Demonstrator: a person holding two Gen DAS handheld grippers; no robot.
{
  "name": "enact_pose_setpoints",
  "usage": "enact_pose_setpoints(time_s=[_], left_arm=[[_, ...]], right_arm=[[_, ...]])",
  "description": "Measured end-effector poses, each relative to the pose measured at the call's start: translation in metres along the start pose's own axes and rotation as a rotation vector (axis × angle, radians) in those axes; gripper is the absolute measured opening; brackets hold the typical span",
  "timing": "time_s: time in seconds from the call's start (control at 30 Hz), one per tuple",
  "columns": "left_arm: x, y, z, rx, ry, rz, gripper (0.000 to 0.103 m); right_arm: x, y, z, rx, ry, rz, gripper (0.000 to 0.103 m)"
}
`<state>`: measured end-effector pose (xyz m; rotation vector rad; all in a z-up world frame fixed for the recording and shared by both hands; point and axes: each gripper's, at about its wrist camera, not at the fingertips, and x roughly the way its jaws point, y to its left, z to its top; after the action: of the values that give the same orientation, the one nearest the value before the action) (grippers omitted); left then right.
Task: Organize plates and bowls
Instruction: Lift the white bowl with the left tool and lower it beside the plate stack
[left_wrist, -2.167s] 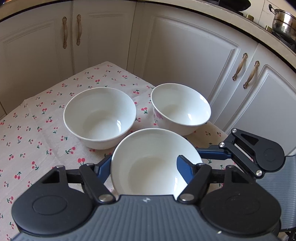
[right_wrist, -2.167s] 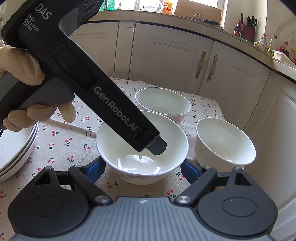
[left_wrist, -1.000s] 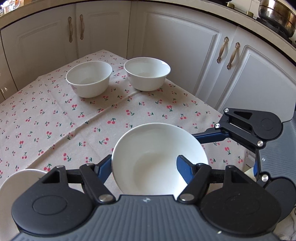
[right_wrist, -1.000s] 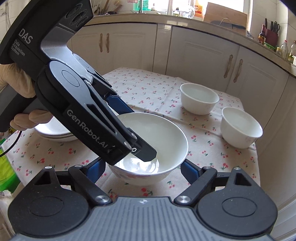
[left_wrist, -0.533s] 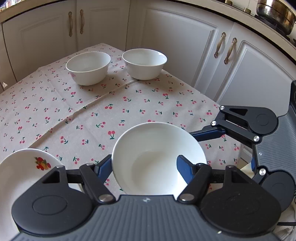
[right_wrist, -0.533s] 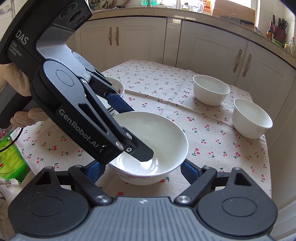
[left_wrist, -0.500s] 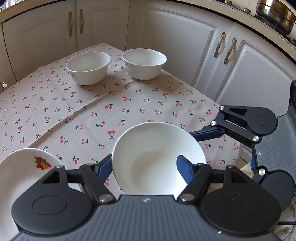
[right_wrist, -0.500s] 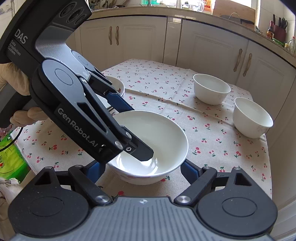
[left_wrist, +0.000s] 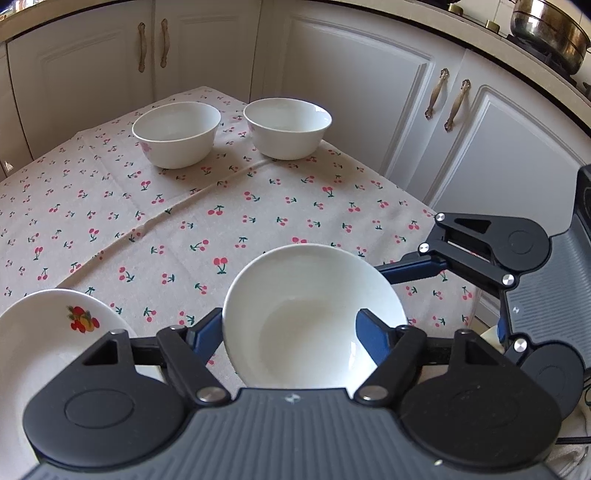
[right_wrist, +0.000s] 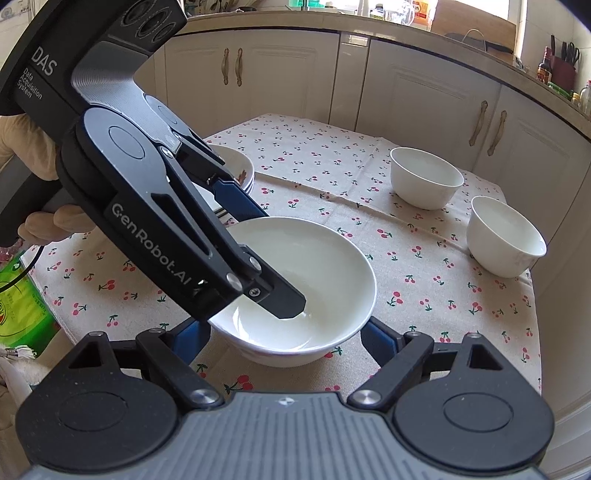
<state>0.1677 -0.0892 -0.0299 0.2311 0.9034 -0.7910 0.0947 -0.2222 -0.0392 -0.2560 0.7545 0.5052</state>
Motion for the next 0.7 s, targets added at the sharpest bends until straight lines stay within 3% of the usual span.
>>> enact_pose_setpoints(time_s=[0.1, 0.37, 0.47, 0.7], left_arm=[[-0.005, -0.003, 0.002, 0.007, -0.024, 0.015, 0.084], [-0.021, -0.013, 0.011, 0.03, -0.078, 0.031, 0.086], [-0.026, -0.017, 0.012, 0.034, -0.101, 0.038, 0.097], [-0.036, -0.024, 0.024, 0.045, -0.154, 0.041, 0.1]], right_arm=[[-0.004, 0.0, -0.001, 0.011, -0.022, 0.014, 0.102], [-0.026, 0.001, -0.002, 0.017, -0.08, -0.022, 0.103], [-0.036, -0.001, -0.004, 0.034, -0.103, -0.048, 0.103], [-0.047, -0.015, -0.009, 0.091, -0.12, -0.109, 0.103]])
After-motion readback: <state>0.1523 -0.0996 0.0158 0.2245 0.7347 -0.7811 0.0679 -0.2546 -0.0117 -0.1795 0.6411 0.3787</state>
